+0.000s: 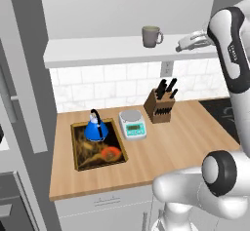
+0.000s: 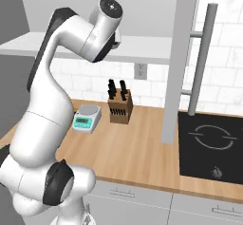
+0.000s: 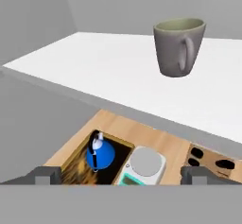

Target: Pick the kettle from the counter and place it on the tray. Then pick the mug from the cabinet and place it on the tray. Then close the cabinet doors.

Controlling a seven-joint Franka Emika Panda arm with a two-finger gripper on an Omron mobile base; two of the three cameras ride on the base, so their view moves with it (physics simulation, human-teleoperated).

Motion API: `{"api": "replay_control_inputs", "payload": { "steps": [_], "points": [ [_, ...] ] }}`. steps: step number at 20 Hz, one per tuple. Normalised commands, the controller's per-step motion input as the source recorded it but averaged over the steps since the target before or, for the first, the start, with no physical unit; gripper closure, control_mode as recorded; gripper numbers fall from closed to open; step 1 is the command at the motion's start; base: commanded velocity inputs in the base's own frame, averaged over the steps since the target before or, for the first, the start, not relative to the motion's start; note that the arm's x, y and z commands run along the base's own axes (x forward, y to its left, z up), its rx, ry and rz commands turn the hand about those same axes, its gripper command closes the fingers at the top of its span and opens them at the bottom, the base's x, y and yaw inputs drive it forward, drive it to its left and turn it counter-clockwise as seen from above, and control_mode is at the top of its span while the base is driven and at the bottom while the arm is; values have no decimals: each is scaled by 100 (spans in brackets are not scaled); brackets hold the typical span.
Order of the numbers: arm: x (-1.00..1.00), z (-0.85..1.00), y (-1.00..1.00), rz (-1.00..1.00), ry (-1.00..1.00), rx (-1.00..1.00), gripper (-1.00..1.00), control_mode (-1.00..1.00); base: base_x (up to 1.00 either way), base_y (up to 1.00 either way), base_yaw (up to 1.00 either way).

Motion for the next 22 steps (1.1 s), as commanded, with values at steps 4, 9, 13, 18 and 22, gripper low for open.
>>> {"api": "replay_control_inputs", "payload": {
  "steps": [4,9,13,18,22],
  "points": [
    [60,0,5,3,0,0,-100,-100,0,0,0],
    [63,1,3,0,0,0,-100,-100,0,0,0],
    [51,4,12,0,0,0,-100,-100,0,0,0],
    [34,-5,5,0,0,0,-100,-100,0,0,0],
    [31,-1,6,0,0,0,-100,-100,0,0,0]
  ]
}}
